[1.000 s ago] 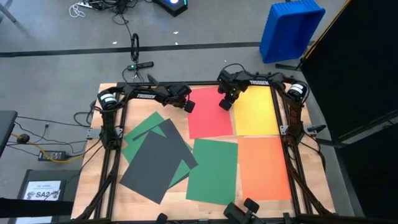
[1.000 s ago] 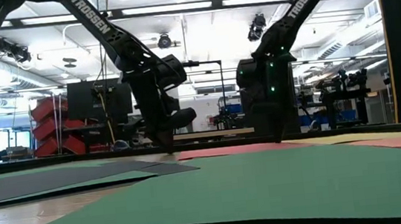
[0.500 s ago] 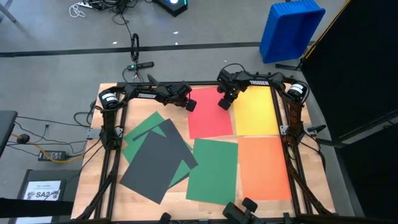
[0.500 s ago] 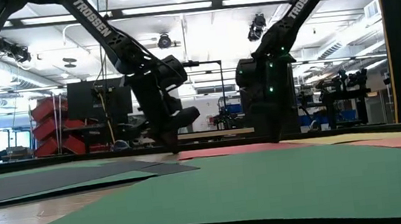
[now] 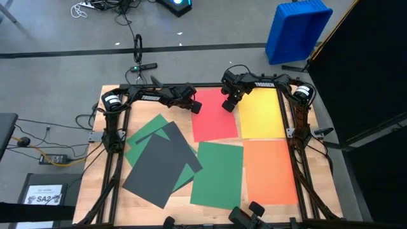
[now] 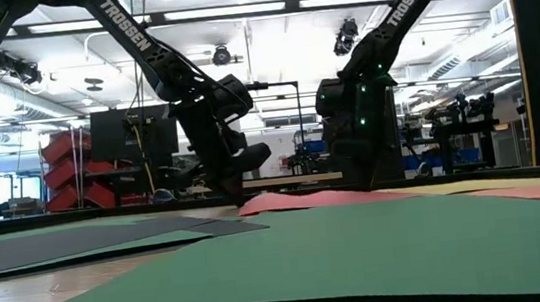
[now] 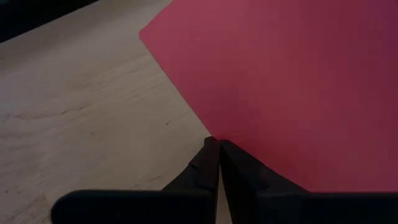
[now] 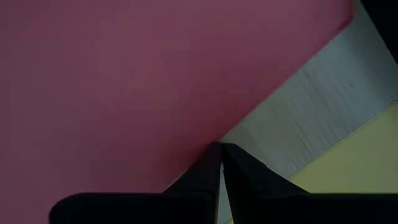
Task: Organize paper
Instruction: Stack the pink colored paper on top of the pink colored papers
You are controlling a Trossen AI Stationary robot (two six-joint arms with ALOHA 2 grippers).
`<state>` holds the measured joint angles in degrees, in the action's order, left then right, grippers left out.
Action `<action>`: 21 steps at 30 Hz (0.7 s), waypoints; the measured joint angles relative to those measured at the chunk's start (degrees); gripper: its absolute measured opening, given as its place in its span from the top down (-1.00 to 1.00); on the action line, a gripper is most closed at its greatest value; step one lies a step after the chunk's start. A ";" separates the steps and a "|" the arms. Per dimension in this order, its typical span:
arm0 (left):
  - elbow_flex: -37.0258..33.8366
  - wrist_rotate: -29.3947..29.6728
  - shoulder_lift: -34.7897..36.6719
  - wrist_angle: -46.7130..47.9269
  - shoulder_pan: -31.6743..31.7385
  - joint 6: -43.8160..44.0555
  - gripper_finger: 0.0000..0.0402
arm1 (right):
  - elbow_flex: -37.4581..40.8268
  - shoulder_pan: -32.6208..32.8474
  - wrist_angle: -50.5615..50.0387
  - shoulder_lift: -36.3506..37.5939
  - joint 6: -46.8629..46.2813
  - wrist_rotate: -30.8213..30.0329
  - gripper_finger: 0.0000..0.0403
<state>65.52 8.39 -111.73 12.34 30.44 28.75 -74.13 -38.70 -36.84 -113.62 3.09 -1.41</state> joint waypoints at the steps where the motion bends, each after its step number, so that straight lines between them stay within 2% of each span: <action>1: 0.00 0.17 -0.02 0.02 0.00 0.00 1.00 | 0.00 0.02 -0.23 0.23 -0.01 -0.25 1.00; 15: 0.05 0.75 0.29 0.94 0.00 -1.29 1.00 | 0.22 0.00 -3.88 3.38 -0.42 -2.04 1.00; 21: -0.37 3.37 2.84 4.55 0.11 -3.04 1.00 | 0.20 1.44 -3.81 3.42 -0.50 -2.15 1.00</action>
<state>65.14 11.76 -108.89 16.89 30.55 25.71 -73.93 -37.25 -40.65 -110.20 2.59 -3.56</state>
